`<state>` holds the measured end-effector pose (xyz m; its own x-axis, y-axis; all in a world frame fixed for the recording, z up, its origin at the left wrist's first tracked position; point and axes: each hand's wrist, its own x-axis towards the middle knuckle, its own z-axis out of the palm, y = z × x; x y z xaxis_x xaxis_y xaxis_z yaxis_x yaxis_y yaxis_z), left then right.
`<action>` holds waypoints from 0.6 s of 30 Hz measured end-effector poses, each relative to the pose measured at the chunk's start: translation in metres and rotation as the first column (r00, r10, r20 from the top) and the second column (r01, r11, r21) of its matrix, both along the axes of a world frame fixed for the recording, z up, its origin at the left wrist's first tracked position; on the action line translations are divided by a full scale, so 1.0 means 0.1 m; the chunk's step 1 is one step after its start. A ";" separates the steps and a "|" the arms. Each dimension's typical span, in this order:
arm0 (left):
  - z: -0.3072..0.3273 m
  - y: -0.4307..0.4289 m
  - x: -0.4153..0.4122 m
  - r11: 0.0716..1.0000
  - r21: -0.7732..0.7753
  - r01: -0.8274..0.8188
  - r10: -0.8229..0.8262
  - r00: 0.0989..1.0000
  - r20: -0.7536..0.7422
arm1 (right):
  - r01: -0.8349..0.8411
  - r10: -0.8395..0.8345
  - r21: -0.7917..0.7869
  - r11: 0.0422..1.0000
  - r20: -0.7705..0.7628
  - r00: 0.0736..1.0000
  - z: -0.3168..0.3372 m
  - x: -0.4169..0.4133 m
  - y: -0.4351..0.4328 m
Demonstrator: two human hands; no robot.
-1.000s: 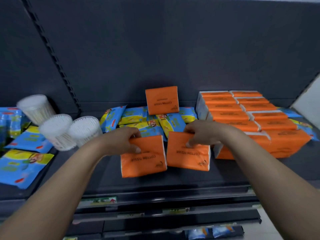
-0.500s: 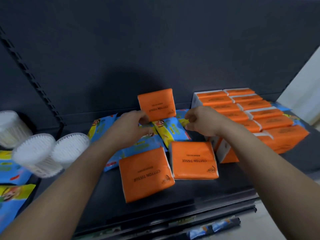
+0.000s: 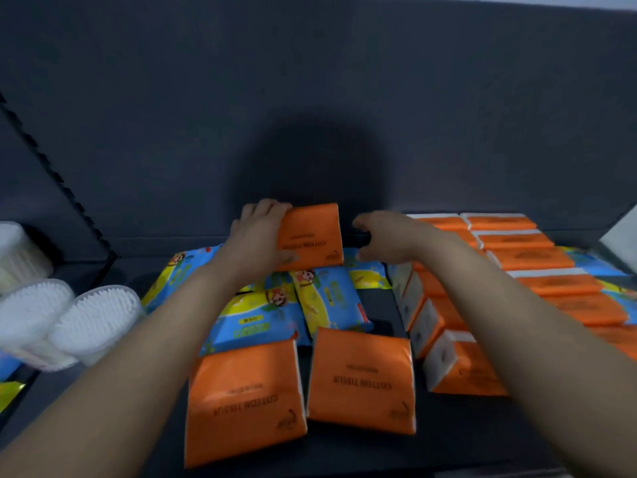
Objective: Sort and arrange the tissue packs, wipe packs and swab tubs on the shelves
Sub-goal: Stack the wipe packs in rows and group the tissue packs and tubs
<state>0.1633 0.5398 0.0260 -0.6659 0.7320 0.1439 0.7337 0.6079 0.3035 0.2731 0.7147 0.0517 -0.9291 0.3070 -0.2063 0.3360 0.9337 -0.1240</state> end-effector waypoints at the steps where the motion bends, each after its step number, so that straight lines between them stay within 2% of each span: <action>1: -0.01 0.02 -0.02 1.000 -0.012 -0.010 0.009 1.000 -0.020 | -0.013 0.012 0.024 1.000 0.049 0.999 -0.02 -0.03 0.01; 4: 0.01 0.02 -0.05 0.999 0.034 -0.037 0.038 0.999 -0.036 | -0.052 0.036 0.083 0.995 0.183 0.983 -0.10 -0.16 0.04; 8: 0.10 -0.13 -0.09 0.981 0.185 -0.053 0.029 0.991 0.132 | -0.099 0.061 0.120 0.988 0.289 0.956 -0.18 -0.35 0.05; 11: 0.25 -0.35 -0.11 0.970 0.214 -0.116 0.070 0.975 0.209 | -0.122 0.065 0.133 0.984 0.367 0.928 -0.23 -0.44 0.05; 13: 0.34 -0.51 -0.16 0.982 0.132 -0.133 0.105 0.974 0.199 | -0.113 0.052 0.124 0.986 0.414 0.909 -0.26 -0.48 0.03; 16: 0.38 -0.68 -0.21 0.976 -0.127 -0.175 0.194 0.967 0.162 | -0.117 0.052 0.123 0.985 0.440 0.896 -0.29 -0.52 0.01; 18: 0.32 -0.70 -0.20 0.935 -0.264 -0.236 0.247 0.969 0.011 | -0.118 0.049 0.125 0.985 0.453 0.890 -0.29 -0.52 -0.02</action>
<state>0.1433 0.4696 0.0581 -0.8286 0.5564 -0.0616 0.5448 0.8268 0.1401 0.2210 0.7124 0.0227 -0.7722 0.2909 -0.5648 0.2436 0.9566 0.1597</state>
